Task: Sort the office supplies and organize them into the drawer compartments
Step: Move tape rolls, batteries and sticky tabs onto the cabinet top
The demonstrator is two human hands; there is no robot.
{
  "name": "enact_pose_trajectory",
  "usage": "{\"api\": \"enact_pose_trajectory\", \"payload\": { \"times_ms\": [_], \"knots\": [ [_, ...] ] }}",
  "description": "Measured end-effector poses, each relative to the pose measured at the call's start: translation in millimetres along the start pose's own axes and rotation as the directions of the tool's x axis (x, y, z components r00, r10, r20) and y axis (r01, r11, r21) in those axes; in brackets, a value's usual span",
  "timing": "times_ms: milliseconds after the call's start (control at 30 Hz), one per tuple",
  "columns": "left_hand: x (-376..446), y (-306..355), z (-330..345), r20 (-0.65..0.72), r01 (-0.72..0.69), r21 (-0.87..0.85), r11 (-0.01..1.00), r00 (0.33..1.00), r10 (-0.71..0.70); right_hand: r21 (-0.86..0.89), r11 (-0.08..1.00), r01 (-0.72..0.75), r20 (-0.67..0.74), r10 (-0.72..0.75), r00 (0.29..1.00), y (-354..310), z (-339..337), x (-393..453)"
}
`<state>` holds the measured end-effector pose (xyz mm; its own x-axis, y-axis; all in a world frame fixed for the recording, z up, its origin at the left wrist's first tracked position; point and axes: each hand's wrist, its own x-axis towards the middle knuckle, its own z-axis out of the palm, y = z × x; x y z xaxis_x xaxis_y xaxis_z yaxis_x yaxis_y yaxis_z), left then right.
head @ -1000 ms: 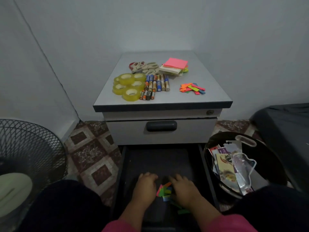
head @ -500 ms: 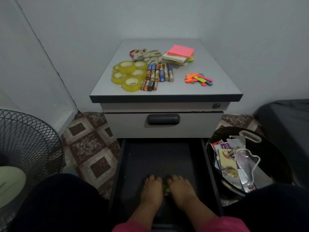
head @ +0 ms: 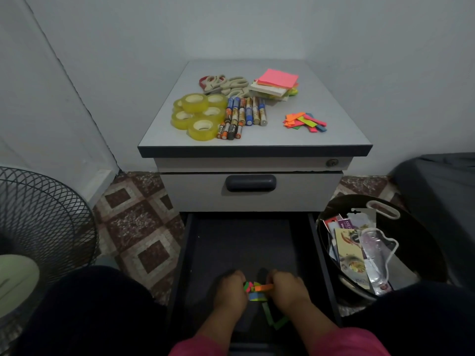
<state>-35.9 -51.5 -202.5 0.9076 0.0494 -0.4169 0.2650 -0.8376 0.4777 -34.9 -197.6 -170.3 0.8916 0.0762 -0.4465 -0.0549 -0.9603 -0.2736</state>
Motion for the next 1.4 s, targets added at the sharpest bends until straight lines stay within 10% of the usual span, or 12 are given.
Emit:
{"api": "enact_pose_trajectory", "payload": {
  "times_ms": [333,900,1033,1267,1400],
  "knots": [
    [-1,0,-1,0.017,0.010,0.148,0.989,1.000,-0.013,0.080,0.996,-0.046,0.002,0.046,0.999,1,-4,-6],
    [-7,24,-40,-0.105,-0.033,-0.473,0.880,0.994,-0.019,0.414,0.910,0.013,-0.237,0.094,0.967,-9,-30,-9],
    [-10,63,-81,-0.339,-0.280,-0.590,0.757,0.937,0.082,0.539,0.799,0.267,-0.573,0.116,0.811,-28,-76,-22],
    [-43,165,-181,-0.689,-0.656,-0.389,0.647,0.674,0.269,0.298,0.794,0.530,-0.935,0.129,0.332,-46,-185,-41],
    [-29,219,-217,-0.703,-0.697,-0.234,0.678,0.603,0.377,0.214,0.883,0.417,-0.958,0.106,0.268,-40,-248,-10]
  ]
}}
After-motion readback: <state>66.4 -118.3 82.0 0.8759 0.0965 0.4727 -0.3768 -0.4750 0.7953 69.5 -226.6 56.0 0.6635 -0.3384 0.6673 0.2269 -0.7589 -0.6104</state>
